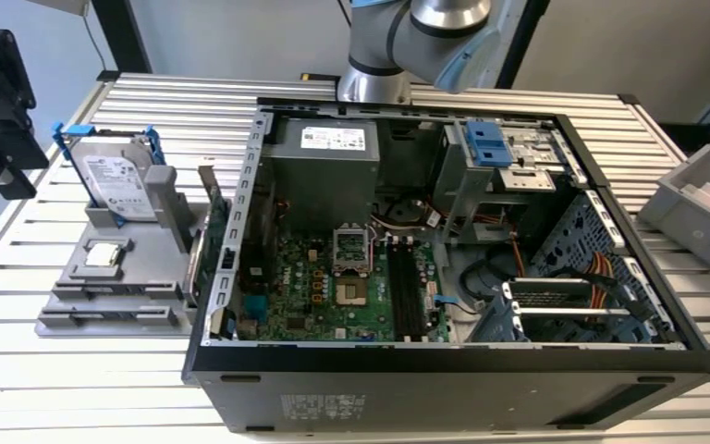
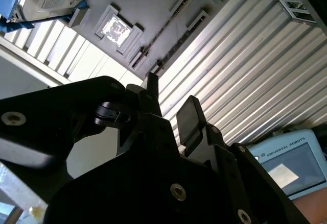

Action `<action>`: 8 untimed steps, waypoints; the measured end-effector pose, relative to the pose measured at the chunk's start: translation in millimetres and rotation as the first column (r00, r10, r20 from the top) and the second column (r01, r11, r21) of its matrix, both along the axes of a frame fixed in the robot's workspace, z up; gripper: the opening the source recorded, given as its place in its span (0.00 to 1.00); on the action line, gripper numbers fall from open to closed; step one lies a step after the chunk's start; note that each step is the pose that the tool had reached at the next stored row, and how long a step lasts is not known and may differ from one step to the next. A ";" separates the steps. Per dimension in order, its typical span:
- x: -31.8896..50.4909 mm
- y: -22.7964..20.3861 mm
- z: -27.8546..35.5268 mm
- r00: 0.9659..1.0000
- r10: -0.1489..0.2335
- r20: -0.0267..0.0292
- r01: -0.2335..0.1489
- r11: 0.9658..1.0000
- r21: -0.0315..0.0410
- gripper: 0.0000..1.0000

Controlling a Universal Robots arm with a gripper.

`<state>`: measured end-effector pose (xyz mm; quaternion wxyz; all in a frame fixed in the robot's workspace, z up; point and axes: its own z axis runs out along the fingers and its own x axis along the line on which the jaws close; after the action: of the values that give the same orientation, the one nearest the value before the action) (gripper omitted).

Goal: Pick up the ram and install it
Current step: 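Pick up the ram and move it above insertion slot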

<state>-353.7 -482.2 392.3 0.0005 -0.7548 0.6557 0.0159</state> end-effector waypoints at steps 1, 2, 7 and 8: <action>0.0 0.0 0.0 1.000 0.000 0.000 0.000 1.000 0.000 1.00; 0.0 0.0 0.0 1.000 0.000 0.000 0.000 1.000 0.000 1.00; 0.1 0.1 -0.5 1.000 -0.009 0.000 0.009 1.000 0.000 1.00; 0.0 0.1 -0.9 1.000 -0.018 0.000 0.018 1.000 0.000 1.00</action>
<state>-353.6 -482.1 391.4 0.0007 -0.7489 0.6625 0.0159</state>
